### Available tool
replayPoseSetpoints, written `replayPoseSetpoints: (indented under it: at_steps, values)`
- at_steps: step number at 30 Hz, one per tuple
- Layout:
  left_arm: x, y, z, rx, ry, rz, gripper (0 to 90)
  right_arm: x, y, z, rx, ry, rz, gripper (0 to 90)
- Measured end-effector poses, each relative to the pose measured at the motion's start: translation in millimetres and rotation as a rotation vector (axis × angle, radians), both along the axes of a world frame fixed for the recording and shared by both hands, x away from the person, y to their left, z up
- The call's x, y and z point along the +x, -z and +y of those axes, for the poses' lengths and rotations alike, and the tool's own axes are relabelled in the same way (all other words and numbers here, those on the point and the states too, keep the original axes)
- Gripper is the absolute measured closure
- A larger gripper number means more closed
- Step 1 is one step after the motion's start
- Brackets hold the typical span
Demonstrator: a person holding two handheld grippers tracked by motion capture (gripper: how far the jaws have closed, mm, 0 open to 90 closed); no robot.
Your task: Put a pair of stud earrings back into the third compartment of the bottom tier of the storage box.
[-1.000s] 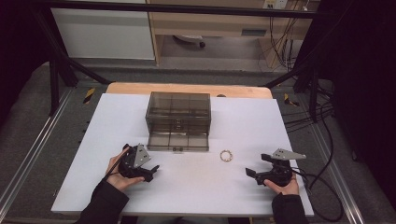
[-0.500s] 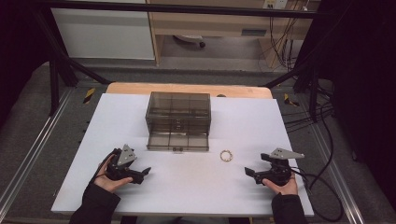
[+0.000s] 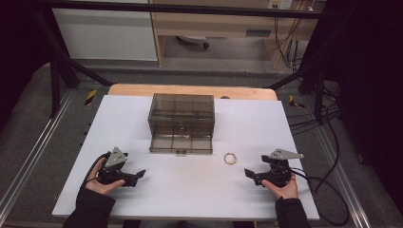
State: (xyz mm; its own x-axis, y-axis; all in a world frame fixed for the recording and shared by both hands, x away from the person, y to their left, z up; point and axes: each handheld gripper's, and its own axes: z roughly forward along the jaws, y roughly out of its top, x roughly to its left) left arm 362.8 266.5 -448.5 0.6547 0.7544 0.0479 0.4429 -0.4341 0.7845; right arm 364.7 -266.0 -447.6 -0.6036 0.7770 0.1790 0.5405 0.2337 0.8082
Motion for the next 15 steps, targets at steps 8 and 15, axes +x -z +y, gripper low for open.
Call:
replayPoseSetpoints:
  at_steps: [8,15]
  values:
    - [-1.0,0.6,7.6,-0.031,-0.004,0.018,5.1,4.6,-1.3,7.1,-0.011,0.011,0.014,1.1]
    - [-1.3,0.8,9.7,-0.047,-0.009,0.029,5.1,10.5,-5.9,16.7,-0.025,0.005,0.012,1.1]
